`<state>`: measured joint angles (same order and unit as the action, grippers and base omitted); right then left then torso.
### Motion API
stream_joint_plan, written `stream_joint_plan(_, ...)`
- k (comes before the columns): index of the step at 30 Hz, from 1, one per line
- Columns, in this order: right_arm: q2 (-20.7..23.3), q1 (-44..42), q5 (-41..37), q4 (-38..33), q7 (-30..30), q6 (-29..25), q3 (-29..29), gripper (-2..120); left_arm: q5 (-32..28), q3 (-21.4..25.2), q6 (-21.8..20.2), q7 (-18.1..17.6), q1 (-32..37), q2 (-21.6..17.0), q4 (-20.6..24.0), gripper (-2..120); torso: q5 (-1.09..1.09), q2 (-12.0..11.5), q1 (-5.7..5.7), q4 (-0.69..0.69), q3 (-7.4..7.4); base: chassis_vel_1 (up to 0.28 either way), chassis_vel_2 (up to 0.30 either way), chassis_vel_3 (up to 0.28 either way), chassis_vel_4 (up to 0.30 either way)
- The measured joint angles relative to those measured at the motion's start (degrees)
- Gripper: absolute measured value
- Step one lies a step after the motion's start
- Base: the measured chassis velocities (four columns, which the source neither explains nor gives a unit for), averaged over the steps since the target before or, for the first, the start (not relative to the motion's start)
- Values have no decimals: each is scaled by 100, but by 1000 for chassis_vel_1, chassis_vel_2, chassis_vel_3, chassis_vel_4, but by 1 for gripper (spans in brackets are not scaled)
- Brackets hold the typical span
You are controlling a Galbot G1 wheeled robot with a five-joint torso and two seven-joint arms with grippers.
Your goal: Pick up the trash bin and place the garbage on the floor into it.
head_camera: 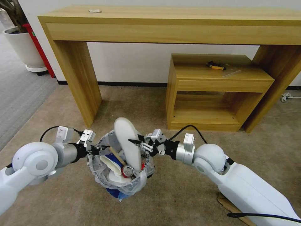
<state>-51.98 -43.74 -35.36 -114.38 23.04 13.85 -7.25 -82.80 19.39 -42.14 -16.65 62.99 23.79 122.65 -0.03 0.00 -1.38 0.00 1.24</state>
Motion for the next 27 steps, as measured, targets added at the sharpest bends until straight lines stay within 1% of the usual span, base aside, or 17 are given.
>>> stream_joint_plan(1, 0, 0, 0, 0, 0, 0, 0, 32, 0, 0, 0, 0, 0, 0, 0, 0, 0, 0, 0, 0, 0, 0, 0, 0, 0)
stream_joint_plan(3, 25, -85, -46, -89, -40, 22, 73, 44, 16, -1, 0, 19, -10, 13, -12, 0, 0, 0, 0, 0, 0, 0, 0, 0, 0)
stream_joint_plan(4, 25, -85, -46, -89, -40, 22, 73, 44, 16, -1, 0, 19, -10, 13, -12, 0, 0, 0, 0, 0, 0, 0, 0, 0, 0)
stream_joint_plan(7, 64, -211, -58, -160, -59, 26, 172, 60, 82, -16, 0, 71, -8, 24, -22, 0, 1, 0, 0, -1, 0, 0, 0, 0, 0)
stream_joint_plan(8, 64, -211, -58, -160, -59, 26, 172, 60, 82, -16, 0, 71, -8, 24, -22, 0, 1, 0, 0, -1, 0, 0, 0, 0, 0)
stream_joint_plan(11, 84, -298, -70, -217, -108, 27, 345, 73, 101, -7, 0, 79, 7, 24, -34, 0, 1, 0, 0, 0, 0, 0, 0, 0, 0)
stream_joint_plan(12, 84, -298, -70, -217, -108, 27, 345, 73, 101, -7, 0, 79, 7, 24, -34, 0, 1, 0, 0, 0, 0, 0, 0, 0, 0)
stream_joint_plan(14, 99, -434, -143, -293, -333, 43, 603, 85, 111, 62, 0, 79, 54, 30, -58, 0, 1, 0, 0, 0, 0, 0, 0, 0, 0)
stream_joint_plan(15, 108, -484, -174, -309, -445, 44, 669, 88, 123, 89, 0, 78, 75, 43, -71, 0, 1, 0, 0, 0, 0, 0, 0, 0, 0)
stream_joint_plan(16, 108, -484, -174, -309, -445, 44, 669, 88, 123, 89, 0, 78, 75, 43, -71, 0, 1, 0, 0, 0, 0, 0, 0, 0, 0)
stream_joint_plan(18, 161, -762, -298, -352, -783, 46, 963, 96, 170, 189, 0, 77, 159, 96, -109, 0, 1, 0, 0, 0, 0, 0, 0, 0, 0)
stream_joint_plan(20, 230, -1025, -306, -346, -884, 50, 1274, 100, 193, 270, 0, 77, 235, 126, -114, 0, 1, 0, 0, 0, 0, 0, 0, 0, 0)
stream_joint_plan(21, 230, -1025, -306, -346, -884, 50, 1274, 100, 193, 270, 0, 77, 235, 126, -114, 0, 1, 0, 0, 0, 0, 0, 0, 0, 0)
stream_joint_plan(24, 389, -1650, -139, -193, -673, 36, 2015, 100, 243, 388, 0, 91, 351, 164, -113, 0, 2, 0, 0, 0, 0, 0, 0, 0, 0)
stream_joint_plan(25, 389, -1650, -139, -193, -673, 36, 2015, 100, 243, 388, 0, 91, 351, 164, -113, 0, 2, 0, 0, 0, 0, 0, 0, 0, 0)
stream_joint_plan(27, 580, -2308, -28, -60, -466, -90, 2590, 100, 255, 434, 0, 91, 375, 219, -113, 0, 3, 0, 0, -1, 0, 0, 0, 0, 0)
